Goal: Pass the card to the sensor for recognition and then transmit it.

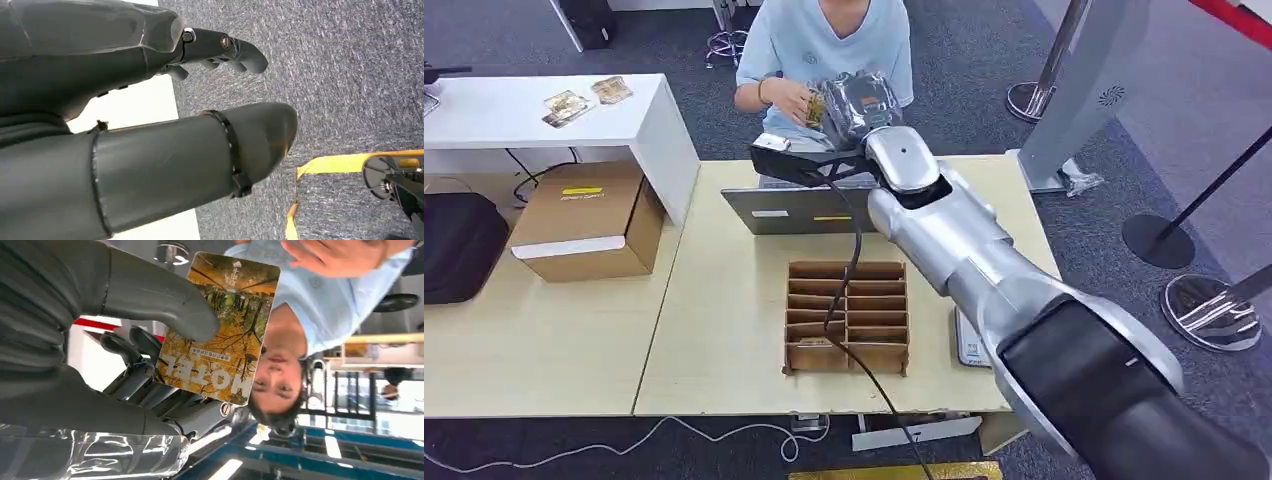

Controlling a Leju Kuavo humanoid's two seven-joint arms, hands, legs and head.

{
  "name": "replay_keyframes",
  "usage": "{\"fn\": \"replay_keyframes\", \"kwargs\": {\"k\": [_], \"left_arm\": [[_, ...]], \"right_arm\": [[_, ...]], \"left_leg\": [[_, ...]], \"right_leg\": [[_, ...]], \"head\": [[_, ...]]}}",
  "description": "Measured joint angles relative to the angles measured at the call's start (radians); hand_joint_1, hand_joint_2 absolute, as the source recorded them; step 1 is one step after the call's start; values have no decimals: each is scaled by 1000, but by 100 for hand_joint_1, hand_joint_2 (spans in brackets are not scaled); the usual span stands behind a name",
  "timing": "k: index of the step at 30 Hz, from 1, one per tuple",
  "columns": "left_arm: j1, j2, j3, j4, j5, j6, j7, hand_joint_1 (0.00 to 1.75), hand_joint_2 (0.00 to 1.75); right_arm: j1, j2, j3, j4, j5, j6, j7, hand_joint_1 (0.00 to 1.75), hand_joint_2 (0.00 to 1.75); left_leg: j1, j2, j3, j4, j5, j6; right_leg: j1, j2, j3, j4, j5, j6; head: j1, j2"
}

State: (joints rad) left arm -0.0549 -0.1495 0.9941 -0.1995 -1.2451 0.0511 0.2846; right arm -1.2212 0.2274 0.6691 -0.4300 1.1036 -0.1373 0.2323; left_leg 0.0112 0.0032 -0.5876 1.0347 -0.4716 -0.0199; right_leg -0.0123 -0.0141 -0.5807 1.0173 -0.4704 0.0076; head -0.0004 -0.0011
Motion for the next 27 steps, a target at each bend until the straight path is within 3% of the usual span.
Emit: {"fn": "replay_keyframes", "kwargs": {"k": [8, 21, 22, 27], "left_arm": [[0, 0, 6, 0, 0, -9, -1, 0, 0], [0, 0, 7, 0, -13, -11, -1, 0, 0], [0, 0, 7, 0, -16, -10, -1, 0, 0], [0, 1, 7, 0, -18, -8, -1, 0, 0]], "right_arm": [[-19, 0, -12, 45, 18, 16, 30, 175, 175], [-24, -3, -48, 74, 39, 12, 27, 175, 175], [-24, -3, -51, 76, 39, 9, 26, 0, 175], [-22, -9, -64, 77, 48, -21, 19, 0, 175]], "left_leg": [[0, 0, 0, 0, 0, 0], [0, 0, 0, 0, 0, 0], [0, 0, 0, 0, 0, 0], [0, 0, 0, 0, 0, 0]], "right_leg": [[0, 0, 0, 0, 0, 0], [0, 0, 0, 0, 0, 0], [0, 0, 0, 0, 0, 0], [0, 0, 0, 0, 0, 0]], "head": [[0, 0], [0, 0], [0, 0], [0, 0]]}}
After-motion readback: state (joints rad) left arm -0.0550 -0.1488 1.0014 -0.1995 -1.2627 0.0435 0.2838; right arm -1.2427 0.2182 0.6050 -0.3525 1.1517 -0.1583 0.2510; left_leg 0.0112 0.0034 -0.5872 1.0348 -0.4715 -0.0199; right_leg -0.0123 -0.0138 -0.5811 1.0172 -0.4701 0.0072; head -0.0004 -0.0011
